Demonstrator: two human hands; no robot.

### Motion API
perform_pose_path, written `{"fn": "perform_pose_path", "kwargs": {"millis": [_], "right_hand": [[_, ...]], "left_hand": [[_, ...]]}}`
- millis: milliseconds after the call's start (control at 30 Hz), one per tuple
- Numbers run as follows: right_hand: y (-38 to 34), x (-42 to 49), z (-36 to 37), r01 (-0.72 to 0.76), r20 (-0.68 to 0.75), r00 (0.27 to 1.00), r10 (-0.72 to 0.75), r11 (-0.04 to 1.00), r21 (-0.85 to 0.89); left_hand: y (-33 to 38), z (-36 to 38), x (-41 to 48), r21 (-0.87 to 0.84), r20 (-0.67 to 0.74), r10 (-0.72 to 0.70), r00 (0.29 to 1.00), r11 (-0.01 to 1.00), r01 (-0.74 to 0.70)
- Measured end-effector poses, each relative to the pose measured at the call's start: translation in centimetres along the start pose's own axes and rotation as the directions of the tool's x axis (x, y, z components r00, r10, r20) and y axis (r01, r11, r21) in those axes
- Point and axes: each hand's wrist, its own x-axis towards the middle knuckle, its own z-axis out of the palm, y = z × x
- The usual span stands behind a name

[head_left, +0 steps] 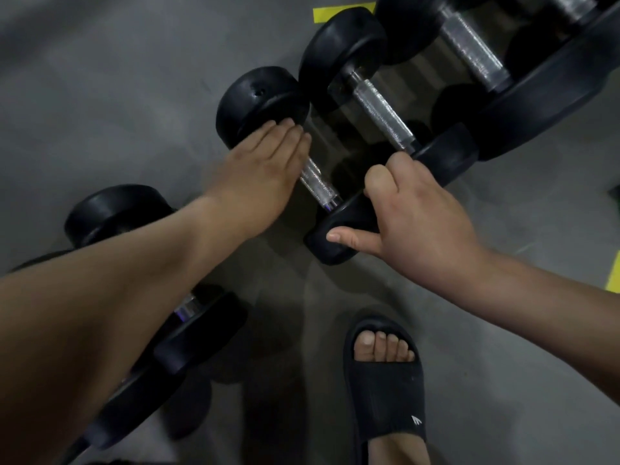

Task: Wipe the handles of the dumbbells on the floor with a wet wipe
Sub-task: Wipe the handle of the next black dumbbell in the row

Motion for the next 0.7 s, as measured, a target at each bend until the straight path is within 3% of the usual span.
{"fn": "perform_pose_path", "kwargs": {"millis": [67,233,367,433,567,633,700], "right_hand": [[0.1,0.0,0.0,-0.002,-0.005,1.000,0.002,1.000,-0.009],[0.2,0.0,0.2,0.000,0.001,1.000,0.000,1.000,-0.019],[0.0,0.0,0.0,0.002,0.005,1.000,-0.002,1.000,-0.007],[0.0,0.0,0.0,-0.003,0.008,1.000,0.003,1.000,-0.007],[0.0,0.0,0.0,-0.011,0.028,1.000,0.011,1.000,-0.022],[-0.1,0.1,0.0,-0.008,0.029,1.000,0.009,1.000,-0.027],[-0.1,0.2,-0.1,-0.005,0.021,1.000,0.005,1.000,-0.021]], "left_hand": [[1.2,-0.4,0.0,-0.103,-0.002,-0.011,1.000,0.995,0.011],[2.3,-0.5,-0.9,-0.176,-0.066,0.187,0.980,0.965,-0.196],[-0.4,-0.4,-0.4,-0.174,0.012,0.032,0.999,0.984,-0.030],[-0.2,-0.6,-0.7,-0.222,0.028,0.027,0.999,0.975,-0.020],[1.6,-0.6,-2.9,-0.295,0.029,0.268,0.963,0.923,-0.248],[1.3,-0.5,-3.0,-0.288,0.074,0.229,0.971,0.937,-0.199],[1.4,-0.4,-2.7,-0.299,0.088,0.096,0.991,0.952,-0.065]]}}
